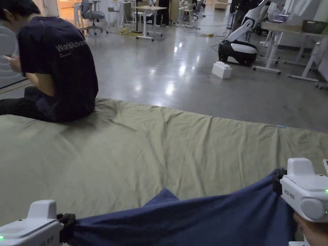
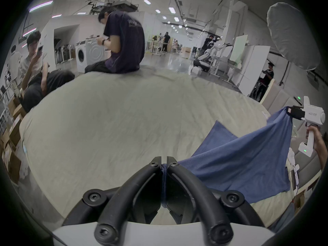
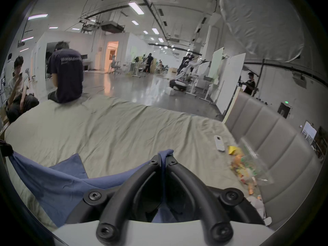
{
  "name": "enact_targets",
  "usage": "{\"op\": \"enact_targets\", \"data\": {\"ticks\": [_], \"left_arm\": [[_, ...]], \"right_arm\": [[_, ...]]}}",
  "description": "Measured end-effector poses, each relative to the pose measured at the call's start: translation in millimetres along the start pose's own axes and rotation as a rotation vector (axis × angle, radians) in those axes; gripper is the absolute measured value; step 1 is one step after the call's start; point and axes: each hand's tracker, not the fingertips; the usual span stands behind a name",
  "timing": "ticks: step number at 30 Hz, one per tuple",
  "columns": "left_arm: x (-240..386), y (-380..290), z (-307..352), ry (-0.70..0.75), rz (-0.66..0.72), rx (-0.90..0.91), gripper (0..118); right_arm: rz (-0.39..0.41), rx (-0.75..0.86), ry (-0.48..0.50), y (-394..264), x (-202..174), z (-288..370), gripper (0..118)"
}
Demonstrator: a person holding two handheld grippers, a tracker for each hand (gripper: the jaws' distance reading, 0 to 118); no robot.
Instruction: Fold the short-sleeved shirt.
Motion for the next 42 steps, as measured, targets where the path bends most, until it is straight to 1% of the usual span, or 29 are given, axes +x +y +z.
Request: {"op": "enact_targets", "data": {"ticks": [3, 5, 9, 11, 16, 19, 20, 22, 23, 25, 27, 28, 30, 31, 37, 39, 42], "left_arm": [[19, 25, 3, -0.030, -0.038, 0.045, 5], [41, 50, 11, -0.055, -0.054, 0.080, 5], [71, 94, 22, -0.097, -0.075, 0.155, 5], [84, 118, 26, -0.115, -0.088, 0.195, 5], [110, 177, 33, -0.145, -0.125, 0.273, 5], [125, 211, 42, -0.147, -0.146, 0.310, 5], [126, 223, 42, -0.148, -0.156, 0.327, 5], [132, 244, 47, -0.151, -0.164, 0.340, 5], [135, 254, 49, -0.150, -0.177, 0.356, 5], [141, 275, 50, -0.139, -0.194, 0.375, 5], [143, 294, 54, -0.132, -0.195, 0.399, 5], [147, 300, 63, -0.133, -0.198, 0.406, 5], [150, 316, 67, -0.121, -0.203, 0.422, 5], [151, 324, 68, -0.117, -0.208, 0.430, 5], [151, 369, 54, -0.074, -0.222, 0.453, 5], [150, 383, 49, -0.062, -0.215, 0.452, 5], [155, 402, 36, -0.045, -0.212, 0.462, 5]], "right_arm": [[-0.033, 0.039, -0.046, 10, 26, 29, 3], [-0.044, 0.069, -0.093, 17, 44, 48, 3], [-0.068, 0.119, -0.147, 31, 77, 86, 3], [-0.064, 0.155, -0.158, 42, 88, 100, 4], [-0.107, 0.223, -0.191, 66, 113, 124, 4], [-0.101, 0.269, -0.217, 83, 123, 136, 3], [-0.115, 0.271, -0.218, 66, 112, 123, 3], [-0.108, 0.288, -0.235, 67, 113, 124, 3], [-0.132, 0.282, -0.218, 87, 128, 129, 3], [-0.128, 0.301, -0.229, 88, 128, 124, 3], [-0.143, 0.312, -0.207, 129, 137, 131, 3], [-0.137, 0.321, -0.215, 137, 140, 129, 3], [-0.154, 0.330, -0.211, 149, 147, 121, 3], [-0.125, 0.364, -0.243, 160, 140, 126, 4], [-0.138, 0.386, -0.238, 203, 142, 93, 3], [-0.119, 0.402, -0.249, 217, 133, 91, 3], [-0.105, 0.412, -0.253, 240, 133, 71, 3]]}}
